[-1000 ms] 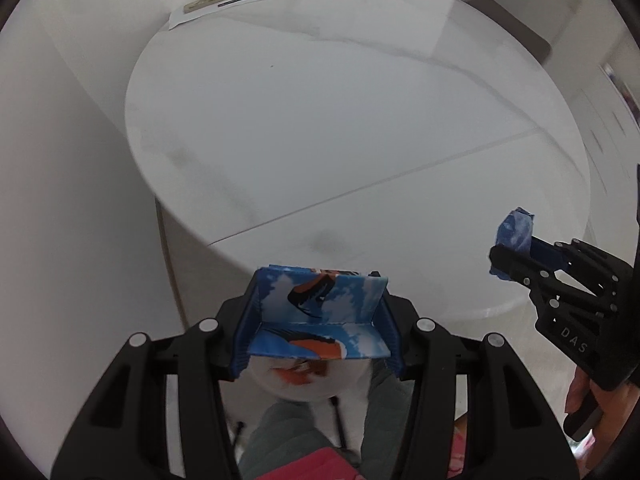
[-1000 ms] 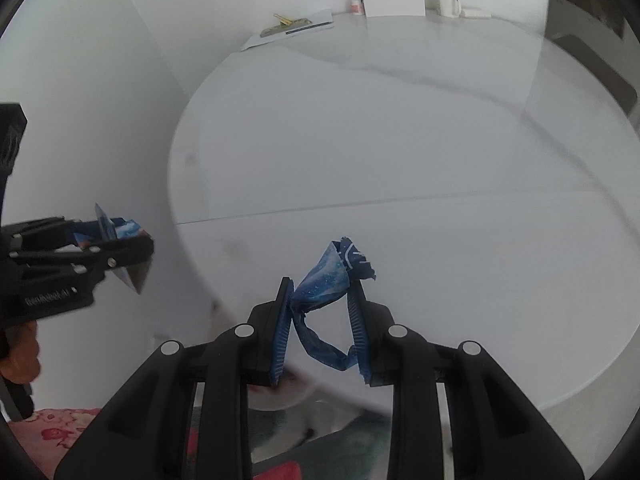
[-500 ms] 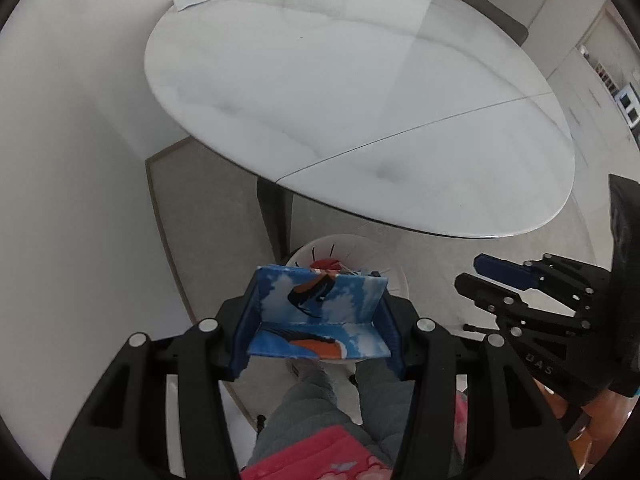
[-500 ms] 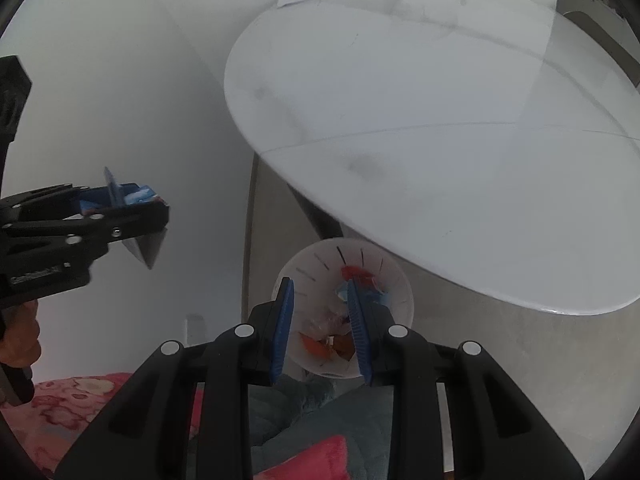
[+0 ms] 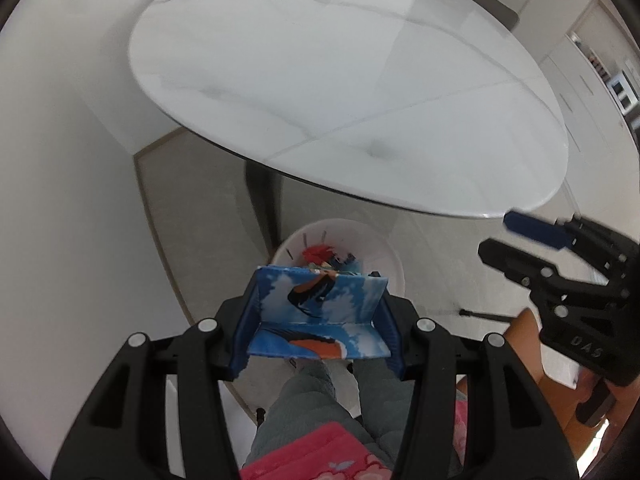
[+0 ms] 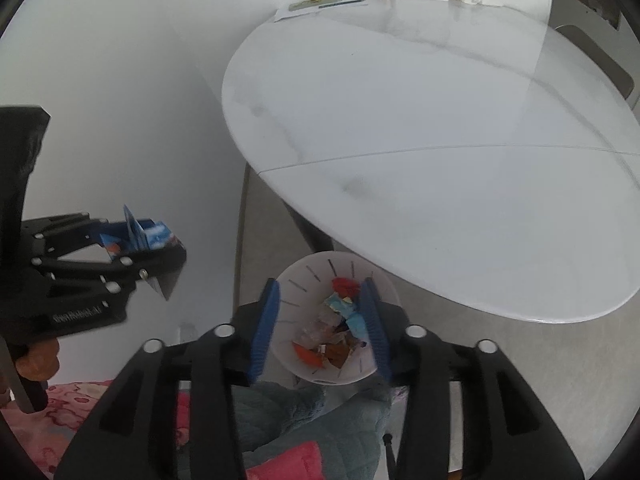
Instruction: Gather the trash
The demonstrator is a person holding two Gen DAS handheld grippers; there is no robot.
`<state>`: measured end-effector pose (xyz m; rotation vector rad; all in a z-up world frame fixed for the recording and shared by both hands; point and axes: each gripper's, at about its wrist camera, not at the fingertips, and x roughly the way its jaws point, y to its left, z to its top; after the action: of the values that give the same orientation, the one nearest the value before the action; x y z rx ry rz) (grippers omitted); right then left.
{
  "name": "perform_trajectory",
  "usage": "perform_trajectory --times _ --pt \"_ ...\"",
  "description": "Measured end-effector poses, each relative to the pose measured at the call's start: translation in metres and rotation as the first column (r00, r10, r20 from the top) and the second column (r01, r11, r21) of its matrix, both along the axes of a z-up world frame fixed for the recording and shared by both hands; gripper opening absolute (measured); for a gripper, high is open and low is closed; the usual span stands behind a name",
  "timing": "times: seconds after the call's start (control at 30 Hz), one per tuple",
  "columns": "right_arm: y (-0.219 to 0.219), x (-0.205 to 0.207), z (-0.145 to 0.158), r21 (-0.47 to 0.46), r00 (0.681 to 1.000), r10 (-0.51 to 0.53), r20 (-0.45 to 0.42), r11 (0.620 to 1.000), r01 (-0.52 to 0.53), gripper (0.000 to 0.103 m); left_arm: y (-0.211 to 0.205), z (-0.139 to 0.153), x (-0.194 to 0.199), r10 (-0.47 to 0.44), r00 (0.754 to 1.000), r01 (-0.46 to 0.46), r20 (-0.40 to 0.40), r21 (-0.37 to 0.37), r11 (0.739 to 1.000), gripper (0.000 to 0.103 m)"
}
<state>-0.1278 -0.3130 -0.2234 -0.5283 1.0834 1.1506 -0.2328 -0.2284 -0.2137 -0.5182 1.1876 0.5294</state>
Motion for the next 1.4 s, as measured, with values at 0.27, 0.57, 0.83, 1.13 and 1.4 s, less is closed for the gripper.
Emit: perform_trajectory --times 0.27,0.57,0.83,1.13,1.4 --pt "-0.022 0.011 0.005 0.005 0.998 -0.061 0.023 0.998 0.061 0.064 -0.018 -0.013 0.014 -0.069 0.998 0.069 0.0 -0.086 0.994 0.082" --pt "-0.049 0.018 0.012 0.018 0.99 -0.135 0.047 0.991 0.135 0.074 -0.026 -0.003 0.016 -0.116 0.993 0.116 0.008 -0.044 0.992 0.085" --pt "-0.063 0.03 0.033 0.08 0.968 -0.236 0.081 0.97 0.23 0.091 -0.026 0.035 0.019 -0.158 0.987 0.151 0.041 0.147 0.978 0.089" --pt "-0.074 0.059 0.04 0.086 0.925 -0.374 0.065 0.926 0.368 0.101 -0.01 0.073 0.036 -0.147 0.986 0.122 0.078 0.265 0.957 0.095" --pt "-0.069 0.096 0.042 0.073 0.908 -0.415 0.052 0.909 0.411 0.101 0.026 0.084 0.081 -0.135 0.987 0.104 0.088 0.287 0.952 0.095"
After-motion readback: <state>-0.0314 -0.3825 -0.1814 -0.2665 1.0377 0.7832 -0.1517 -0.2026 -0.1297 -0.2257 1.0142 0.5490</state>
